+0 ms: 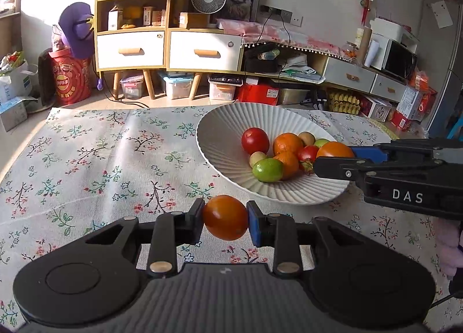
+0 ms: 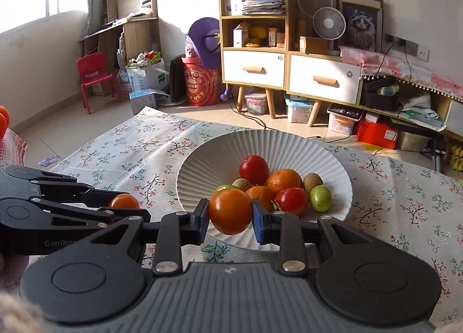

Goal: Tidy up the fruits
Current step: 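Carry both held orange tomatoes over the white plate, then open the left tool in the plate while the right tool releases its tomato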

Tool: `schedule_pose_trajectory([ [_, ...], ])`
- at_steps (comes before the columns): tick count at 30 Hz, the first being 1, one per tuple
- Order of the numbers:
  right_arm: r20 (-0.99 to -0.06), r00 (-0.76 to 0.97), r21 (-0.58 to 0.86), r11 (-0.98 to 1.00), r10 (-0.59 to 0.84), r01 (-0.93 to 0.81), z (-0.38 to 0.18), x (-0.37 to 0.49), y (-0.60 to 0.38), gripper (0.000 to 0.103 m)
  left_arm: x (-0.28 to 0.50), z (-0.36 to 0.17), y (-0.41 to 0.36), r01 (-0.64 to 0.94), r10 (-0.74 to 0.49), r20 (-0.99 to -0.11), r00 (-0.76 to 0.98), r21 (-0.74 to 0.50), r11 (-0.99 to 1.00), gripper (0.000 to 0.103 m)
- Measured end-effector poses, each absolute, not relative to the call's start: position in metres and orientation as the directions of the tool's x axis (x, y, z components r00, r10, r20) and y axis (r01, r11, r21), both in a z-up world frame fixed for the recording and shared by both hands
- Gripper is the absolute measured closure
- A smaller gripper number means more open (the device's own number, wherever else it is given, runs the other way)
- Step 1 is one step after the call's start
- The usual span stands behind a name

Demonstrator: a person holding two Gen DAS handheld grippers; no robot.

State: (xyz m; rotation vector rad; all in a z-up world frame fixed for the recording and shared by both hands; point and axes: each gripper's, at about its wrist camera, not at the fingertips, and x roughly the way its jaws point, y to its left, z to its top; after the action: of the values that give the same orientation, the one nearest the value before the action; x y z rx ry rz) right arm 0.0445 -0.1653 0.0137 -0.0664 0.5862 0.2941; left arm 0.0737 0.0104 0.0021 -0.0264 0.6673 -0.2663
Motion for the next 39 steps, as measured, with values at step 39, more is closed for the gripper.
schedule_pose_trajectory([
  [39,-0.596,0.785,0.069,0.985,0.169,-0.160,-0.009,0.148,-0.180,0.075,0.152,-0.012,-0.023,0.352,-0.326,-0.592,0.737,-0.075,0.933,0.078],
])
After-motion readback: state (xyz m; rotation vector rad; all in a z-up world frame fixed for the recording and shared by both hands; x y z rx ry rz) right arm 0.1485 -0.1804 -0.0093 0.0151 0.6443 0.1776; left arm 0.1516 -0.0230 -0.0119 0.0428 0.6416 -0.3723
